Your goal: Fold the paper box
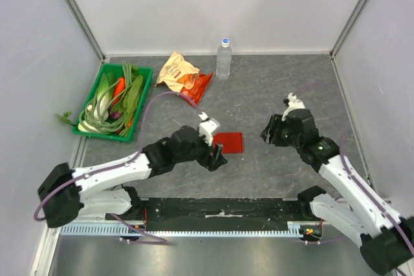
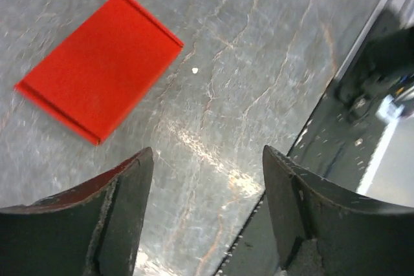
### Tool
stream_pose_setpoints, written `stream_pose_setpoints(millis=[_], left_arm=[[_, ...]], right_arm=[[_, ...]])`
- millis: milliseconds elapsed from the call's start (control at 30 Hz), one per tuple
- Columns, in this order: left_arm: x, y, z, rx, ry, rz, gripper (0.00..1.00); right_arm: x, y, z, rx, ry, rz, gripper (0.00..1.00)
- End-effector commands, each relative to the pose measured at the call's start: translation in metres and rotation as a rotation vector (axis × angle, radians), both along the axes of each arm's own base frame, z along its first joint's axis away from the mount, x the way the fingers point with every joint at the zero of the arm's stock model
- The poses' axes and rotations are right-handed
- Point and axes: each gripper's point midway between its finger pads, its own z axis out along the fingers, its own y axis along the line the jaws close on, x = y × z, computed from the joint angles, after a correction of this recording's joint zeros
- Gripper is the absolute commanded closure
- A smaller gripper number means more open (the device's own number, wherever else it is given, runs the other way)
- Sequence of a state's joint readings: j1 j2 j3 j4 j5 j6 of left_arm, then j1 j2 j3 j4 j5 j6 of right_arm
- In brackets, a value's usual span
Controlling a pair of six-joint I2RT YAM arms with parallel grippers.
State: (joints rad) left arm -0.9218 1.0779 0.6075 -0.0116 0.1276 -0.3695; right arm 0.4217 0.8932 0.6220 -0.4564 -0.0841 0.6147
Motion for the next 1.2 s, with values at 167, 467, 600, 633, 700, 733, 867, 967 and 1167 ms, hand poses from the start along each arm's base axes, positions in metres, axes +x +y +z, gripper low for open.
stream_pose_setpoints(millis=[167, 467, 600, 633, 700, 733, 867, 967, 1167], left_arm=[[0.069, -0.063, -0.019, 0.391, -0.142, -0.122, 0.21], [0.118, -0.074, -0.071, 0.413, 0.137, -0.342, 0.20], [0.120, -0.068, -0.094, 0.454, 0.193, -0.408, 0.21], [0.118, -0.065, -0.099, 0.455, 0.215, -0.410, 0.22], [0.117, -0.059, -0.108, 0.474, 0.246, -0.371, 0.23], [0.114, -0.050, -0.118, 0.507, 0.270, -0.345, 0.25], [0.101, -0.033, -0.125, 0.505, 0.317, -0.233, 0.33], [0.087, -0.023, -0.118, 0.461, 0.366, -0.125, 0.36], [0.065, -0.001, -0.110, 0.370, 0.411, 0.057, 0.39]], right_arm=[[0.009, -0.057, 0.133, -0.140, -0.352, -0.171, 0.37], [-0.004, -0.028, 0.085, -0.084, -0.218, -0.013, 0.30], [-0.008, -0.019, 0.076, -0.061, -0.203, 0.044, 0.30], [-0.010, -0.015, 0.068, -0.055, -0.181, 0.065, 0.30], [-0.011, -0.005, 0.055, -0.029, -0.136, 0.099, 0.29], [-0.015, 0.000, 0.037, -0.017, -0.087, 0.120, 0.29], [-0.024, 0.045, -0.010, 0.183, 0.066, 0.236, 0.33], [-0.029, 0.064, -0.029, 0.308, 0.137, 0.207, 0.35], [-0.042, 0.103, -0.036, 0.515, 0.211, 0.137, 0.37]])
